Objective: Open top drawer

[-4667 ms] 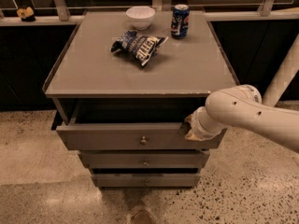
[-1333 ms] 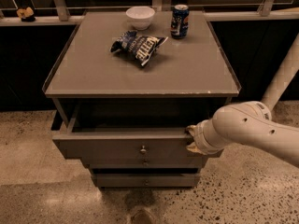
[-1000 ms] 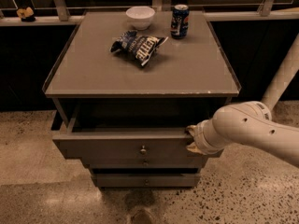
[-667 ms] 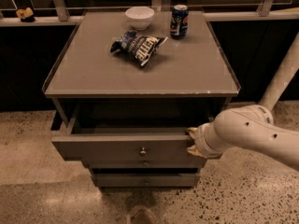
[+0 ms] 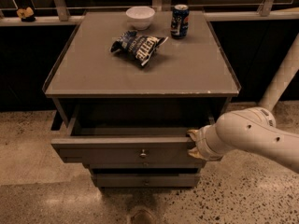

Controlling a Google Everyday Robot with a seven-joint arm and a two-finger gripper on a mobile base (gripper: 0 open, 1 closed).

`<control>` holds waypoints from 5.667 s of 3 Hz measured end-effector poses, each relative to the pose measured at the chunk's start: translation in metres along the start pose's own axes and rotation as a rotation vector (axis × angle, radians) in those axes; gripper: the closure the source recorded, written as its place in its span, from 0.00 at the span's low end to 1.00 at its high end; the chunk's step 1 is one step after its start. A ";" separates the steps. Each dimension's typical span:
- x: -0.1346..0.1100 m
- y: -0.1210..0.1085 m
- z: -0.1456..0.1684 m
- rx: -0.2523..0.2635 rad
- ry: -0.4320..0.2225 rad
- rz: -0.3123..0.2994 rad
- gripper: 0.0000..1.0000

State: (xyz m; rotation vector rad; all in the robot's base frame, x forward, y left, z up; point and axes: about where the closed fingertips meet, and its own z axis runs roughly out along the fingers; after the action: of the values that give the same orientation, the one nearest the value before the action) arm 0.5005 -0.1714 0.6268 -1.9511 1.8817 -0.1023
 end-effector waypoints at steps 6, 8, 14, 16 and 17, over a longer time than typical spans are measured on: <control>-0.004 0.029 -0.012 0.041 -0.027 -0.035 1.00; -0.001 0.047 -0.010 0.031 -0.039 -0.036 1.00; -0.002 0.067 -0.019 0.051 -0.043 -0.050 1.00; -0.002 0.071 -0.020 0.056 -0.044 -0.056 1.00; -0.006 0.076 -0.019 0.051 -0.058 -0.052 1.00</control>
Offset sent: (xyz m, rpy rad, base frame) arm -0.3805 -0.1321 -0.1701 -0.0166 0.3132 -0.0485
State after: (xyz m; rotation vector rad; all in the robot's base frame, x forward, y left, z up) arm 0.4222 -0.1696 0.6184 -1.9485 1.7749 -0.1062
